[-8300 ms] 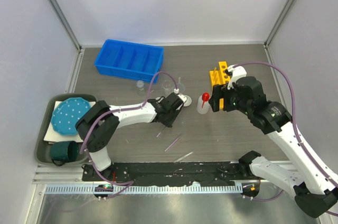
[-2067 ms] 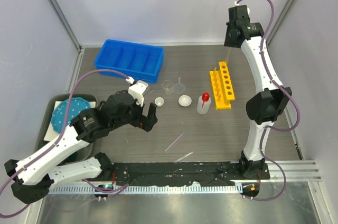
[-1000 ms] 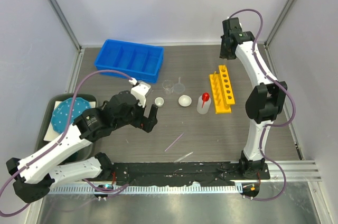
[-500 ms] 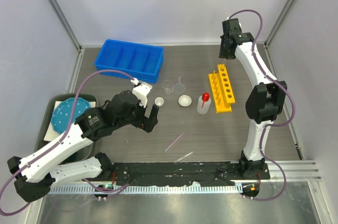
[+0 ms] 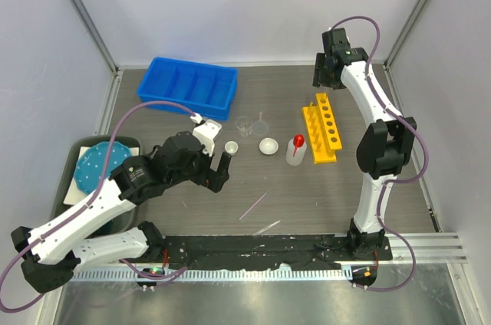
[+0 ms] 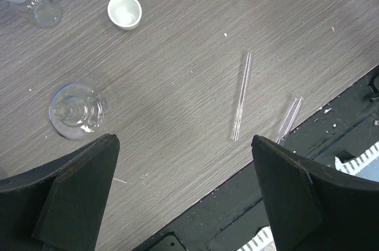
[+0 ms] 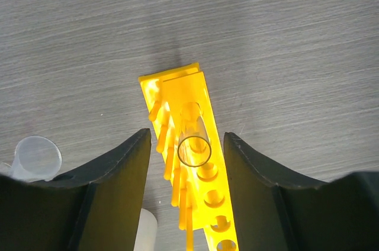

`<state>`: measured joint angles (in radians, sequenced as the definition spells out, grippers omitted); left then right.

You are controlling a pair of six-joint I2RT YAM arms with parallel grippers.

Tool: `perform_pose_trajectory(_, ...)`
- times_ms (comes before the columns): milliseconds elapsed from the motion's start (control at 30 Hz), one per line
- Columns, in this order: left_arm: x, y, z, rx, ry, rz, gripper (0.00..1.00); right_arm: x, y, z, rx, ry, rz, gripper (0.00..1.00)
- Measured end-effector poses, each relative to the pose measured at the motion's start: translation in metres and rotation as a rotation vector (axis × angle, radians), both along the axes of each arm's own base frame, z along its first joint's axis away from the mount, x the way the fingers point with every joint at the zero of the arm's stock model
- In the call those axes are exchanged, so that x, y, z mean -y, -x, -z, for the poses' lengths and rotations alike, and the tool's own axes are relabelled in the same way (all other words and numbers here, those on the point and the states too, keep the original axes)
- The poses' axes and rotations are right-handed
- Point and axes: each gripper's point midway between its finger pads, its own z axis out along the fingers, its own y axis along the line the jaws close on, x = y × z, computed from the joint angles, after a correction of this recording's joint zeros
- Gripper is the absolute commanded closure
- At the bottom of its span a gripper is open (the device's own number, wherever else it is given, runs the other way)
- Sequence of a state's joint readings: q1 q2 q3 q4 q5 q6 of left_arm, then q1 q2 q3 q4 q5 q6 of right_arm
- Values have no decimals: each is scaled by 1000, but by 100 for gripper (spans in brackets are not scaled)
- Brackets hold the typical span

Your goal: Organize the chemistry lab equipment

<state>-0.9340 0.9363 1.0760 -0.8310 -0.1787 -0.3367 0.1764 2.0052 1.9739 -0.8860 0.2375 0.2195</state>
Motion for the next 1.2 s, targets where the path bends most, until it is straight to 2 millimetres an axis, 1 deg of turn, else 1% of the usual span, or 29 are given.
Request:
perform_pose_trajectory(133, -1, 0, 1, -5, -6, 0, 0, 3, 6, 0, -19, 14, 5, 41)
perform_pose_trajectory(233, 0, 0, 4, -9, -11, -2, 0, 7, 13, -12, -3, 32, 15, 41)
perform_pose_trajectory(300, 2, -1, 13, -25, -22, -7, 1, 9, 24, -31, 33, 42, 22, 41)
perform_pose_trajectory(367, 4, -2, 28, -55, -45, -17, 2, 7, 42, -57, 82, 49, 17, 40)
perform_pose_trajectory(400, 5, -3, 37, -74, -61, -22, 3, 3, 52, -73, 116, 49, 8, 40)
perform_pose_trajectory(433, 6, -3, 46, -96, -79, -31, 4, -2, 62, -88, 156, 48, -4, 40)
perform_pose_trajectory(467, 6, -3, 57, -121, -107, -40, 4, -11, 77, -108, 202, 46, -26, 40)
perform_pose_trajectory(533, 9, -4, 67, -146, -133, -63, 4, -25, 102, -135, 273, 35, -66, 40)
perform_pose_trajectory(600, 15, -3, 74, -154, -149, -75, 4, -43, 132, -153, 329, 15, -124, 40)
perform_pose_trajectory(633, 19, -2, 76, -152, -150, -79, 4, -50, 146, -158, 345, 1, -153, 40)
perform_pose_trajectory(700, 30, 3, 83, -145, -169, -74, 4, -57, 166, -159, 358, -22, -187, 40)
perform_pose_trajectory(833, 54, 18, 110, -154, -233, -60, 4, -63, 200, -139, 320, -46, -239, 40)
perform_pose_trajectory(933, 66, 29, 134, -162, -268, -57, 5, -68, 215, -121, 280, -50, -275, 40)
perform_pose_trajectory(1033, 71, 40, 156, -174, -300, -63, 5, -70, 226, -109, 247, -50, -301, 40)
perform_pose_trajectory(1100, 73, 45, 169, -181, -317, -71, 6, -71, 231, -107, 241, -55, -315, 40)
perform_pose_trajectory(1200, 75, 46, 183, -187, -333, -87, 7, -72, 236, -111, 253, -73, -329, 40)
